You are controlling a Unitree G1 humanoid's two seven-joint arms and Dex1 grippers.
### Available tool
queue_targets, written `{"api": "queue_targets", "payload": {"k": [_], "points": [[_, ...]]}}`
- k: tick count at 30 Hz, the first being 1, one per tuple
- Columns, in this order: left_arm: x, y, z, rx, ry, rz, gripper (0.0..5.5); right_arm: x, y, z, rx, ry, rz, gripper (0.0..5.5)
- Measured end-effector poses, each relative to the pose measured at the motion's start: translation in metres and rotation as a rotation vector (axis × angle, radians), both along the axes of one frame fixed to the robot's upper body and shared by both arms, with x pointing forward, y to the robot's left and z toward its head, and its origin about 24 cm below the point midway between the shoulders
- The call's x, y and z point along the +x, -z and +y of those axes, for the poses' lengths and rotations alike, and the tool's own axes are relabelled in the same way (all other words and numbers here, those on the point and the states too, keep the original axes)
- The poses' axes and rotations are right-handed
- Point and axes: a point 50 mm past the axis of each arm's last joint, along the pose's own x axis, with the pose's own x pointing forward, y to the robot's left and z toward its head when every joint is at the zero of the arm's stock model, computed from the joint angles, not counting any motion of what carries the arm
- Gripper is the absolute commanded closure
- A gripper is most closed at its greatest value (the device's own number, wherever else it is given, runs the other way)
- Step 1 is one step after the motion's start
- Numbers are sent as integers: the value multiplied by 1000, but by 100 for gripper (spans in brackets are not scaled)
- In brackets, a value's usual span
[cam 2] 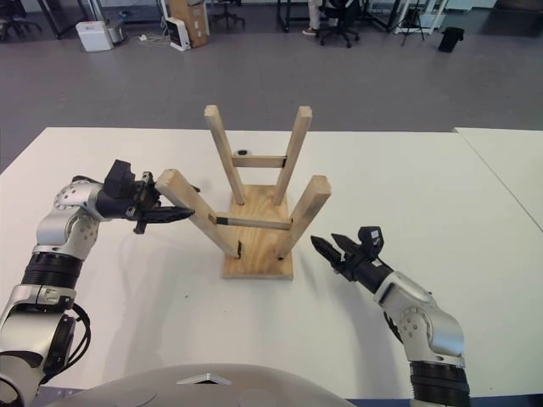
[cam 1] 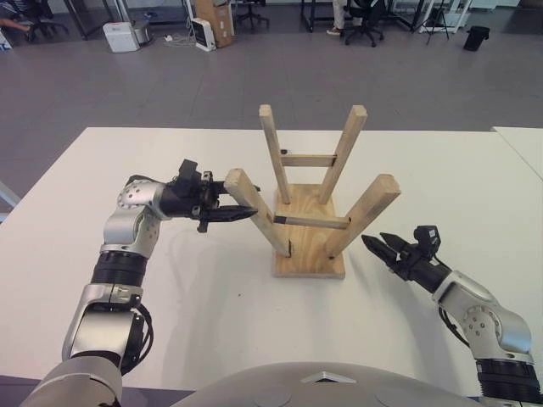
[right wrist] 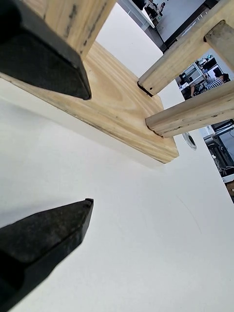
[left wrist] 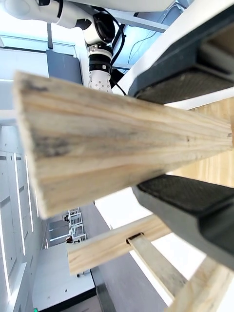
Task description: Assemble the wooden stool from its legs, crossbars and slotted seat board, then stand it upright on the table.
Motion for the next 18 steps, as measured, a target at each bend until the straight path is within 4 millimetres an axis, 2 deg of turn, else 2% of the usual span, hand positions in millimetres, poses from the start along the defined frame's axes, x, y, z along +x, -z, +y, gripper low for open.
{"api": "queue_targets", "payload": {"k": [3, 7, 13, 18], "points": [[2, -4, -13, -2, 40, 19, 347, -1, 9, 13, -16, -41, 20, 170], [1, -2, -17, 14, 25, 51, 347, 2, 14, 27, -60, -87, 1, 170], [-19, 0, -21, 50, 13, -23, 347, 1, 18, 30, -71, -66, -10, 170], [-25, -1, -27, 80, -4, -48, 347, 1, 19, 28, -78, -43, -17, 170]]}}
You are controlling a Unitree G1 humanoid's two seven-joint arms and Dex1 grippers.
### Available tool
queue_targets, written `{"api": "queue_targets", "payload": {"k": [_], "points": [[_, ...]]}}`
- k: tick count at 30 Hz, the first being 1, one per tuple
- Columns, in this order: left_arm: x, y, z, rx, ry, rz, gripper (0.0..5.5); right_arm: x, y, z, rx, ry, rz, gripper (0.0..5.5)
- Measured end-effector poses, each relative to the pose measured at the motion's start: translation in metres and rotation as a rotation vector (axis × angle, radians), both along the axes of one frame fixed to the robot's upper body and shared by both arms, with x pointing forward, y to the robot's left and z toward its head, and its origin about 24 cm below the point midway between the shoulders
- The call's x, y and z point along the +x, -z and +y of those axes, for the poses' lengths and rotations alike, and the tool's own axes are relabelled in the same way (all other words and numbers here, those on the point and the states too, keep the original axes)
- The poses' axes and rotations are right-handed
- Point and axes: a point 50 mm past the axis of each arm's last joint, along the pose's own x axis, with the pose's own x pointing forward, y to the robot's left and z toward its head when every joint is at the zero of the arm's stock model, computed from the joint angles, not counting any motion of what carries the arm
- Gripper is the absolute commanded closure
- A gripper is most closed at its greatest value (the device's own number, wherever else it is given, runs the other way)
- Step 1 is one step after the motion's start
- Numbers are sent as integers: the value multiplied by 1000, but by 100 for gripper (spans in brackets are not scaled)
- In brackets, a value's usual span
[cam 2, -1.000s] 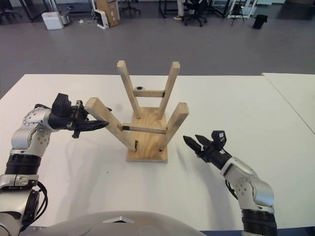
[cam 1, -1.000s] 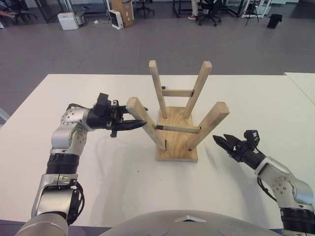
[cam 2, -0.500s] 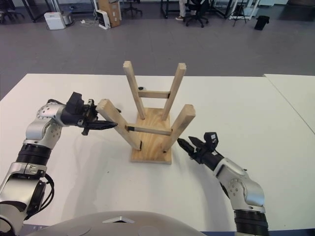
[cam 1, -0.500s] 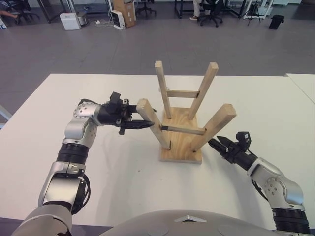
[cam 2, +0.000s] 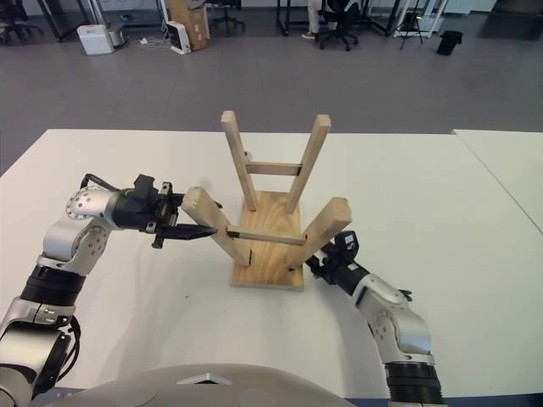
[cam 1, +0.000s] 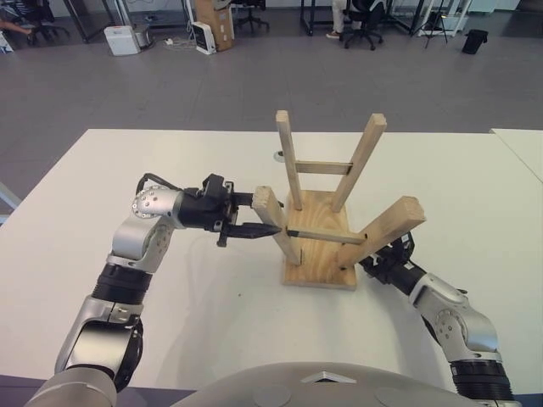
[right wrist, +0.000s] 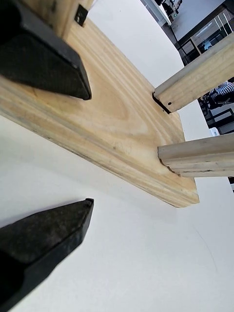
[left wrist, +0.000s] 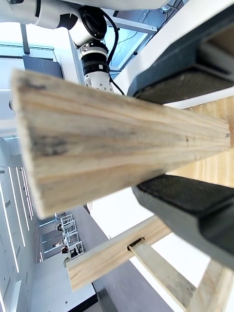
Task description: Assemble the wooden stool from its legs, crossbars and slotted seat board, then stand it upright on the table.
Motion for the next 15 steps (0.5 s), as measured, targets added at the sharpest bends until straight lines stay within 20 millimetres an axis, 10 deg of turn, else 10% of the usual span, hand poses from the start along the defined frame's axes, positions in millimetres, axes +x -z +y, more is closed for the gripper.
{"api": "queue_targets", "payload": {"k": [15], "points": [[2, -4, -13, 62, -37, 7, 347, 1, -1, -7, -21, 55, -10, 170]]}}
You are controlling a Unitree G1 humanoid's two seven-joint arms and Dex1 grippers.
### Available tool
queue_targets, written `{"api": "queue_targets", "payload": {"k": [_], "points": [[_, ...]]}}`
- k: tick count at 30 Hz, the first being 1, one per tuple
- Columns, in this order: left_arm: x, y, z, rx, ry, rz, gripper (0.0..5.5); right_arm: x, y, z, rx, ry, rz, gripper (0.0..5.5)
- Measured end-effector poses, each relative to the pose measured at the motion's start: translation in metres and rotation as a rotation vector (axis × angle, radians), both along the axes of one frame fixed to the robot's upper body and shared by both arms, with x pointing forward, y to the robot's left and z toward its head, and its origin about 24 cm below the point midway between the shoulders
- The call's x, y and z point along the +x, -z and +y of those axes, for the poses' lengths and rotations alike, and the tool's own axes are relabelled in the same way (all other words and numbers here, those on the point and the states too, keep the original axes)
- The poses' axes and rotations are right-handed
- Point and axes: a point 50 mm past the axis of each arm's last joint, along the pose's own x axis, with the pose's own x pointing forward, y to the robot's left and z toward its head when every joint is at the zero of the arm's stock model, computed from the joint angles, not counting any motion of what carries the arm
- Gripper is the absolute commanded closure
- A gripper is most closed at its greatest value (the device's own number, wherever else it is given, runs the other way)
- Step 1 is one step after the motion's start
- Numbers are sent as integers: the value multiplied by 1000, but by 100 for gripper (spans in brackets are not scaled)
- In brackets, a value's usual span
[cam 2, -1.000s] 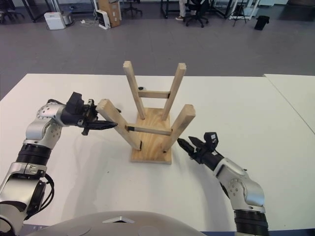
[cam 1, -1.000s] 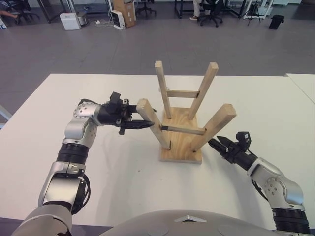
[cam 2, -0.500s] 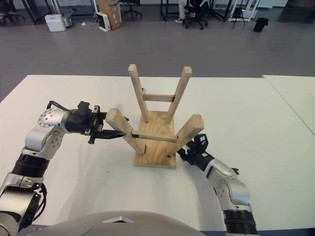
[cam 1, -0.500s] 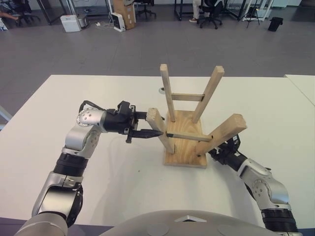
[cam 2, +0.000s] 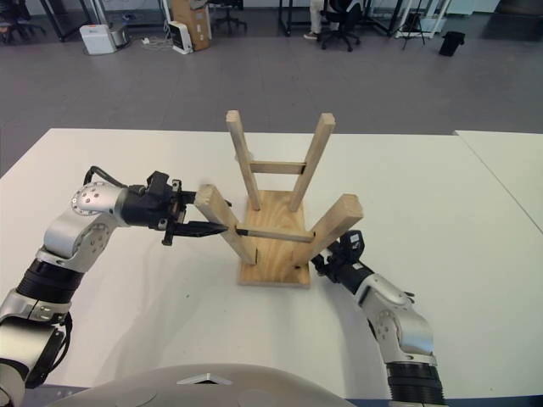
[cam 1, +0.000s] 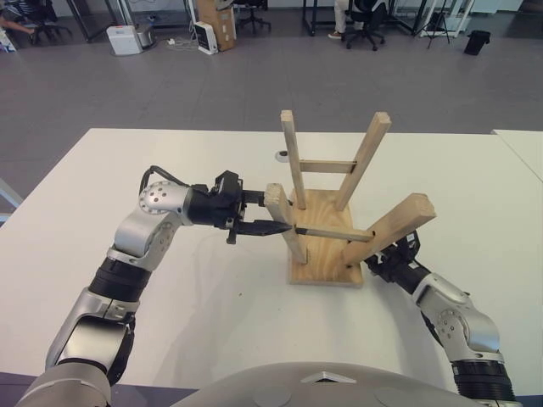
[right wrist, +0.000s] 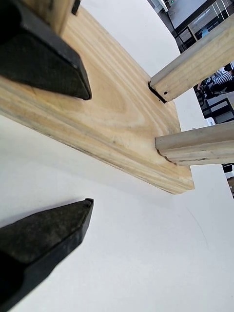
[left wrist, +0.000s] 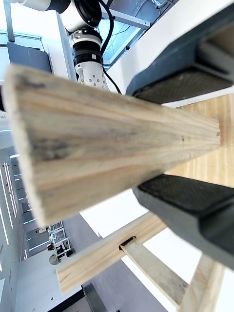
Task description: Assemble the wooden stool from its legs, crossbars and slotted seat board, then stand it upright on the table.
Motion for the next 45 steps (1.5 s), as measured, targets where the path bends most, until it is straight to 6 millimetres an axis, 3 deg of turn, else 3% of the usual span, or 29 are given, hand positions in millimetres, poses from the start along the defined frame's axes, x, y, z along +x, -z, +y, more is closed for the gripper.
{"api": "queue_targets", "payload": {"k": [11, 13, 14, 15, 16, 19, 24, 25, 30, 31, 33, 35, 39, 45], "points": [[-10, -4, -17, 43, -51, -21, 347, 1, -1, -10, -22, 61, -2, 170], [-10, -2, -19, 42, -69, -18, 302, 4, -1, -12, -22, 68, -3, 170], [-14, 30, -18, 196, -110, 93, 290, 8, -2, -9, -17, 57, -9, 170], [-31, 81, -11, 380, -152, 285, 269, 12, -4, -6, -10, 42, -15, 170], [-48, 109, -7, 417, -164, 403, 258, 14, -6, -10, -13, 53, -19, 170], [-44, 111, -3, 445, -182, 371, 209, 30, -22, -22, -36, 87, -80, 170], [-39, 113, -2, 437, -196, 325, 138, 38, -38, -56, -100, 213, -132, 170], [-39, 113, -2, 431, -201, 325, 122, 38, -46, -60, -103, 237, -156, 170], [-46, 115, 1, 394, -250, 325, 104, 22, -137, -57, 165, 136, -453, 170], [-49, 116, 1, 381, -272, 327, 104, 13, -162, -53, 245, 52, -525, 170], [-54, 120, 0, 368, -299, 346, 104, -4, -193, -39, 326, -127, -592, 170], [-54, 122, -1, 347, -335, 354, 104, -20, -208, -22, 300, -299, -598, 170], [-53, 123, 0, 341, -351, 356, 104, -29, -185, -21, 248, -326, -427, 170], [-52, 122, 0, 360, -350, 336, 104, -13, -166, -31, 138, -202, -391, 170]]}}
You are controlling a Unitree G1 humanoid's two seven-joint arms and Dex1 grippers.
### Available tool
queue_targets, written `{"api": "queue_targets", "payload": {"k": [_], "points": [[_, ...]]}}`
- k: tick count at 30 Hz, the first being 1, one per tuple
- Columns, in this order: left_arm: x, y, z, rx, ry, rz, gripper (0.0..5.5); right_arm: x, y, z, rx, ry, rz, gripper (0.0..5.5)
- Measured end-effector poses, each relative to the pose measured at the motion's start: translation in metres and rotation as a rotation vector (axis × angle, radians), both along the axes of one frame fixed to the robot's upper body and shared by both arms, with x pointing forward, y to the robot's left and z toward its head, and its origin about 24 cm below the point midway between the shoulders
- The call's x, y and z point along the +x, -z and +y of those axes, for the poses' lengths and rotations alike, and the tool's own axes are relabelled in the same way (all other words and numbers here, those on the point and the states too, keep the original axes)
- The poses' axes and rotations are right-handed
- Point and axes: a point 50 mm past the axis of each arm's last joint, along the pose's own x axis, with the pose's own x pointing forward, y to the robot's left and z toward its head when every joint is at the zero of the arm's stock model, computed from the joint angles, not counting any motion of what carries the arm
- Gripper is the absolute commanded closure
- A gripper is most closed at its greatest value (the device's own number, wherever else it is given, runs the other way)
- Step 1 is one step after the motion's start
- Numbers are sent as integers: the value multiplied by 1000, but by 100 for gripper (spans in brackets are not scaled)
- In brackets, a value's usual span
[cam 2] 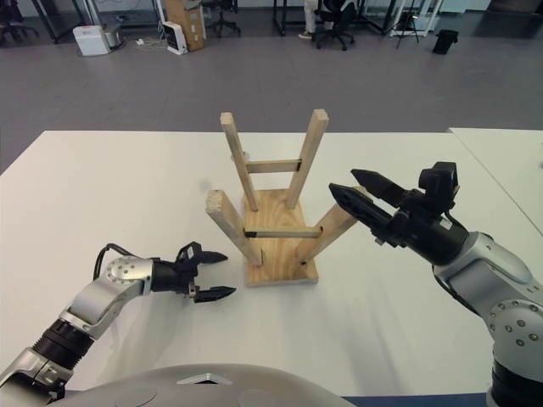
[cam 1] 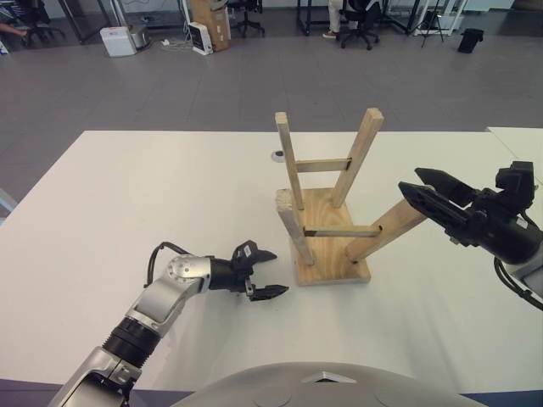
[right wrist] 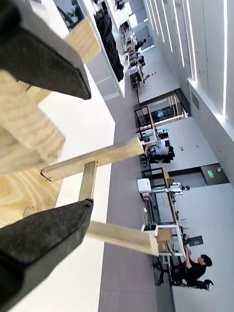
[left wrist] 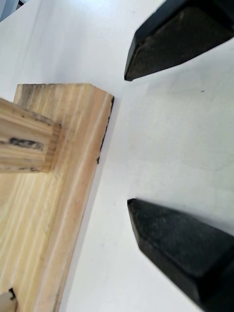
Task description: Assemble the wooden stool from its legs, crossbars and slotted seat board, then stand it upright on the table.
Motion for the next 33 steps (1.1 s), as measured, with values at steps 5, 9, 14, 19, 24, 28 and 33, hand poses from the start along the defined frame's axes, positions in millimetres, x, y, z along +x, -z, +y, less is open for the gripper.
{"api": "queue_targets", "payload": {"k": [5, 9, 14, 19, 24, 28, 33], "points": [[0, 0, 0, 0, 11, -8, 104, 24, 1, 16, 1, 76, -43, 170], [-1, 1, -1, -8, -1, -7, 104, 32, -7, 30, 10, 84, -89, 170], [-1, 3, -9, -28, -30, -7, 104, 44, -4, 50, -49, 111, -112, 170], [-8, 2, -7, -54, -115, 24, 104, 44, -23, 49, -137, 168, -208, 170], [-15, 2, -3, -82, -181, 52, 104, 29, -82, 84, -187, 147, -501, 170], [-15, 3, -2, -94, -180, 57, 104, 28, -57, 127, -344, 116, -459, 170], [-14, 7, -3, -128, -175, 54, 104, 28, 35, 131, -882, 71, -375, 170]]}}
